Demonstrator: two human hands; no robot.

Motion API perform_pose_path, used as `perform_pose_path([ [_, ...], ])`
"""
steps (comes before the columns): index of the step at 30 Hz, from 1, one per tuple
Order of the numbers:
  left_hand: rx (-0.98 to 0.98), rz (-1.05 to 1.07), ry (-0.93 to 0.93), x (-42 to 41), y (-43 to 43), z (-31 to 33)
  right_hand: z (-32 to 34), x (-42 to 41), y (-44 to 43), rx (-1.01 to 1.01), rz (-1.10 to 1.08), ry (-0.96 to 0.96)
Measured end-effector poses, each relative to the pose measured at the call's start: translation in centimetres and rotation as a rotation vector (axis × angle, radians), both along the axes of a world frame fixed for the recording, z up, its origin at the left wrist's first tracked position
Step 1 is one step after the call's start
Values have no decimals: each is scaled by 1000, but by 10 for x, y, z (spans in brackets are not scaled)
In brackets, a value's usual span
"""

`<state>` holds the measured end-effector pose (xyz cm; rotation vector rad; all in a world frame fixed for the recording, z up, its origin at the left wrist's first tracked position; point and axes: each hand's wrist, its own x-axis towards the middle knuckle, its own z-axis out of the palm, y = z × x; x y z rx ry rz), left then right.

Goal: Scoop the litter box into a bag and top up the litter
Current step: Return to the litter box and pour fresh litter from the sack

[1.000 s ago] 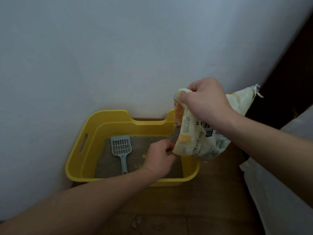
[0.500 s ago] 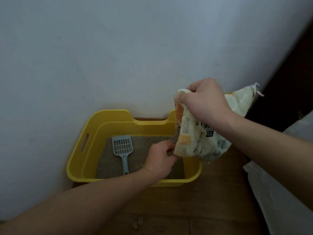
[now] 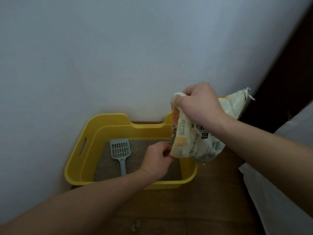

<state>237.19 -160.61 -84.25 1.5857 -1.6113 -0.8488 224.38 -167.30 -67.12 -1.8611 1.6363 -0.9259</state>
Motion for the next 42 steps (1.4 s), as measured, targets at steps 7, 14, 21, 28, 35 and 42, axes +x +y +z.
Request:
perform_pose_path([
  [7,-25,-22,-20,0,-2,8,5,-8,-1,12,-14,-81],
  [14,-111,-75,-75,-2,-9,18,9,-27,-4,65,-44,-242],
  [21,-112,-87,-54,-4,-10,25,12,-37,-3,60,-53,-259],
  [28,-103,-95,-121,-1,-11,33,14,-40,-2,74,-59,-269],
  [35,-120,-79,-152,-3,-12,36,16,-46,-6,66,-85,-292],
  [42,-144,-116,-120,-4,-16,38,19,-53,-7,55,-95,-311],
])
